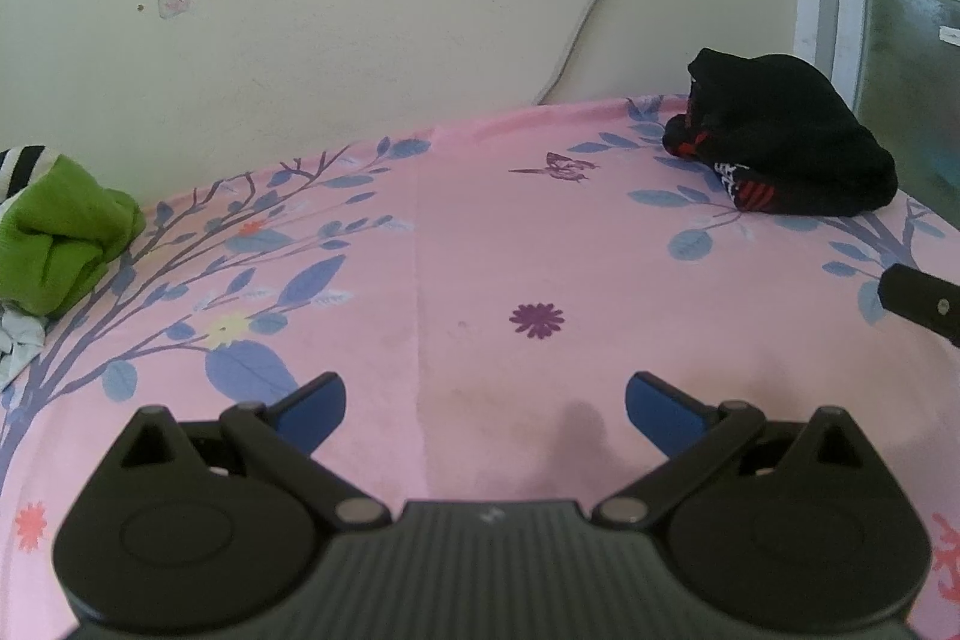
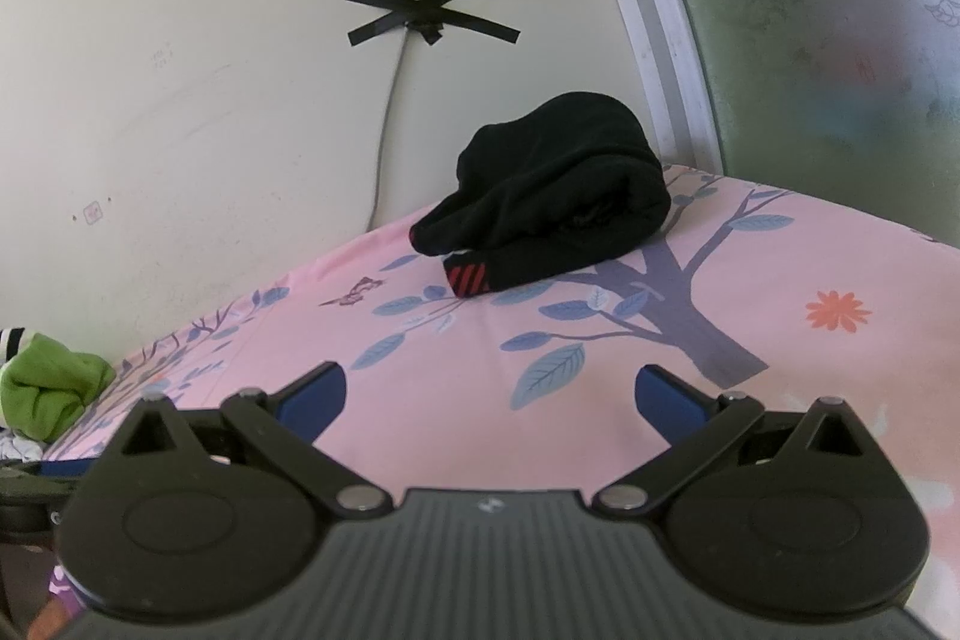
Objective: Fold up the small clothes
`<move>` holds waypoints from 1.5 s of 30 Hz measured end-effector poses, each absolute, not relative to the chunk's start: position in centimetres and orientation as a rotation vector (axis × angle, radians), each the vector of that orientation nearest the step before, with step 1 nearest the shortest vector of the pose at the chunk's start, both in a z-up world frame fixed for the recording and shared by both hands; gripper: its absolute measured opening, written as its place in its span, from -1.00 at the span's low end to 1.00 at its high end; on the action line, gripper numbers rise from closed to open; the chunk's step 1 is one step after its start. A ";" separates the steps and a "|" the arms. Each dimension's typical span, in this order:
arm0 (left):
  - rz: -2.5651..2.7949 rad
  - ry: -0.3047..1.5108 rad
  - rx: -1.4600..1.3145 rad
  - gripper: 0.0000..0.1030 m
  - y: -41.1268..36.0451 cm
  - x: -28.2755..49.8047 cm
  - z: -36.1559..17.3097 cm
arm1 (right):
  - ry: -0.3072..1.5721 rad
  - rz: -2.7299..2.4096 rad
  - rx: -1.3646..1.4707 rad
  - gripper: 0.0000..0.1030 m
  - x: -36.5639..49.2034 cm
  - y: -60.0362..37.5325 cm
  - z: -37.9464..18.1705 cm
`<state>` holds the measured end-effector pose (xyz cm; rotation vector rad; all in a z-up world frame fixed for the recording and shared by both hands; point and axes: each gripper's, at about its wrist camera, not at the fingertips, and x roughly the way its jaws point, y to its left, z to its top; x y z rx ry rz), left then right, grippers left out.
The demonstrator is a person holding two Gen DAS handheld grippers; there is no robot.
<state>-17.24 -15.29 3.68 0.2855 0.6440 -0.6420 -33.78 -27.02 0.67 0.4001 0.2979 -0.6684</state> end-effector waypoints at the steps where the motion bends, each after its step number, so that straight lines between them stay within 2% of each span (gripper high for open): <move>1: -0.644 0.646 0.285 0.99 -15.3 -17.2 3.7 | 0.298 -0.668 0.400 0.89 -33.8 -27.0 0.7; 45: -0.674 0.695 0.330 0.99 -16.0 -17.3 3.1 | 0.321 -0.661 0.420 0.89 -33.5 -27.3 0.6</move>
